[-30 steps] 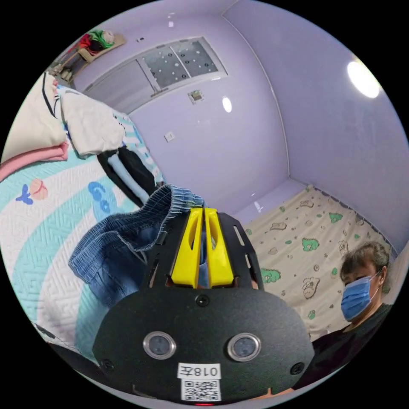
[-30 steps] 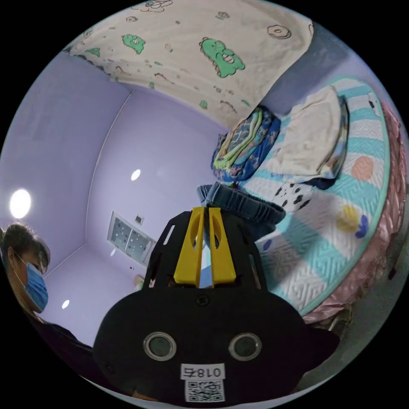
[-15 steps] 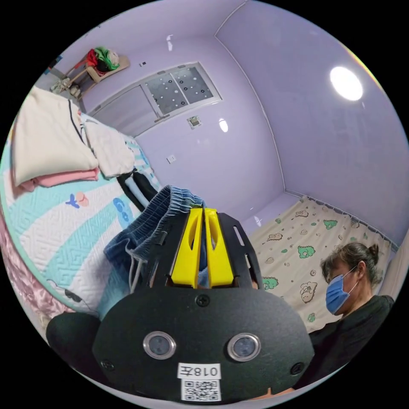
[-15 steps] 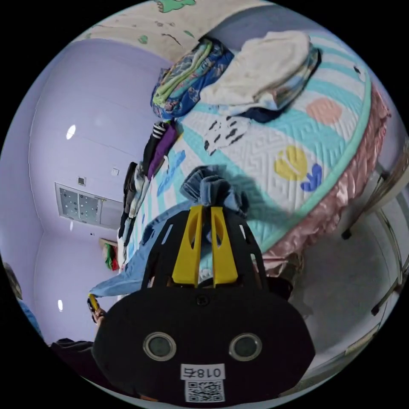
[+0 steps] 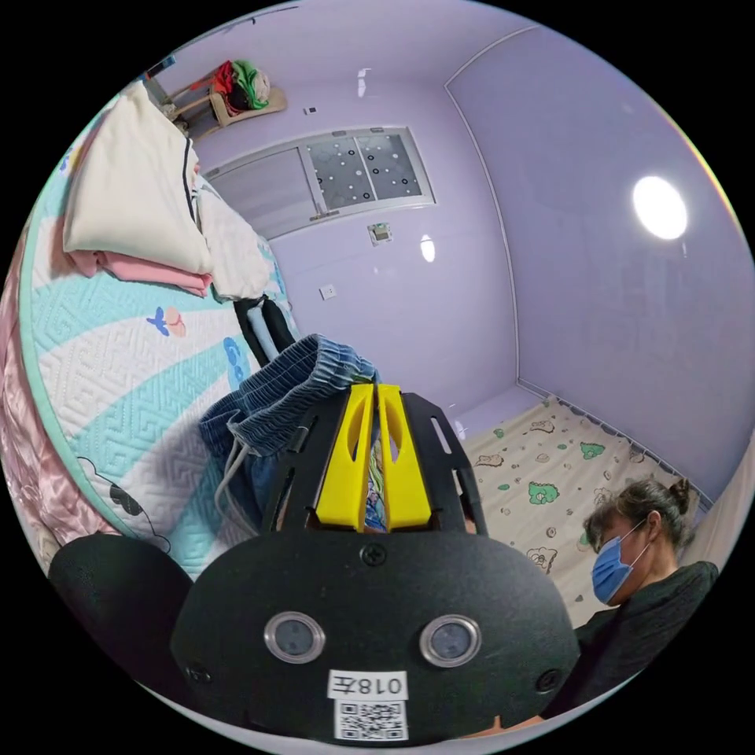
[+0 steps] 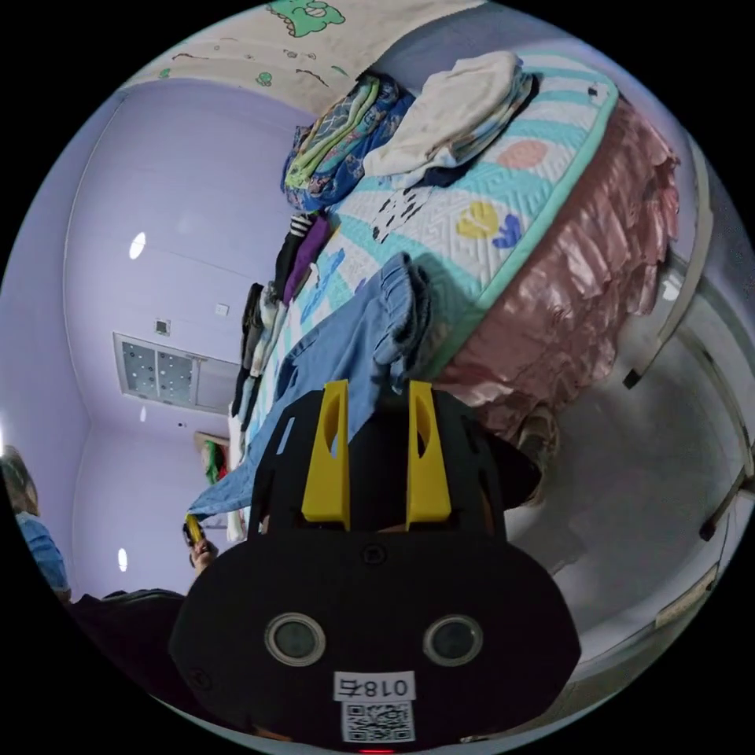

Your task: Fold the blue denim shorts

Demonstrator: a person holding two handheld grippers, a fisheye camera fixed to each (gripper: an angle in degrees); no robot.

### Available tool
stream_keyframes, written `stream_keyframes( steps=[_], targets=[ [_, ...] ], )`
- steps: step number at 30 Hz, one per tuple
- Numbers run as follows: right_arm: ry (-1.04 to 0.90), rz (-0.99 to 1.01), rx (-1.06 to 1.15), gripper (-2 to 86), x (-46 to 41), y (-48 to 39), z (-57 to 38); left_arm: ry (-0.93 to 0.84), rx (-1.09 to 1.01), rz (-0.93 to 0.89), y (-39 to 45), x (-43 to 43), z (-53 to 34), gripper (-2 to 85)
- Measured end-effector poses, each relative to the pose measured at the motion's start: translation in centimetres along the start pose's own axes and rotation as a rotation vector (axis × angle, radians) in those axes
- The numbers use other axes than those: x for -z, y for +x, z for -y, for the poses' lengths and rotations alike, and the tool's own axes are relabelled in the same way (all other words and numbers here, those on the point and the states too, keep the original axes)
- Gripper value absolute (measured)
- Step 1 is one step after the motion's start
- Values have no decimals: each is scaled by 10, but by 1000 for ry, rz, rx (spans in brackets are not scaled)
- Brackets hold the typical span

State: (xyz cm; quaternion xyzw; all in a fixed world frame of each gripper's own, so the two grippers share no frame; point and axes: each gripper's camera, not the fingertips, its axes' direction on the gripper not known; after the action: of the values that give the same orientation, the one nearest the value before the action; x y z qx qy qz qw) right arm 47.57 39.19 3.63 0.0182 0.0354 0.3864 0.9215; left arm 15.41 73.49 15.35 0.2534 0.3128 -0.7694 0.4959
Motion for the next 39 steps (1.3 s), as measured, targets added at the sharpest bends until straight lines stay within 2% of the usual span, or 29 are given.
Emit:
stream_keyframes(
  steps=[5, 9, 15, 22, 25, 29, 36, 39],
  targets=[
    [-71, 58, -44, 111, -17, 11, 10, 8, 6, -15, -1, 0, 4, -9],
    [-113, -9, -76, 110, -27, 20, 19, 3, 4, -14, -2, 0, 6, -9],
    [-129, 7, -170, 106, -33, 40, 28, 6, 2, -12, -5, -1, 10, -10],
    [-162, 160, -264, 94, -42, 65, 38, 8, 12, -11, -11, -12, 11, -10],
    [-150, 226, -280, 45, -41, 72, 38, 9, 9, -11, -12, -19, 10, -10],
    [-72, 187, -198, 5, -20, 55, 31, -3, -5, -2, -9, -28, 10, -9],
    [119, 351, 54, -2, 36, 1, 23, -53, -100, 35, 5, -44, 21, -9],
    [167, 347, 152, -3, 45, -30, 42, -71, -181, 61, 8, -67, 34, -9]
  ],
)
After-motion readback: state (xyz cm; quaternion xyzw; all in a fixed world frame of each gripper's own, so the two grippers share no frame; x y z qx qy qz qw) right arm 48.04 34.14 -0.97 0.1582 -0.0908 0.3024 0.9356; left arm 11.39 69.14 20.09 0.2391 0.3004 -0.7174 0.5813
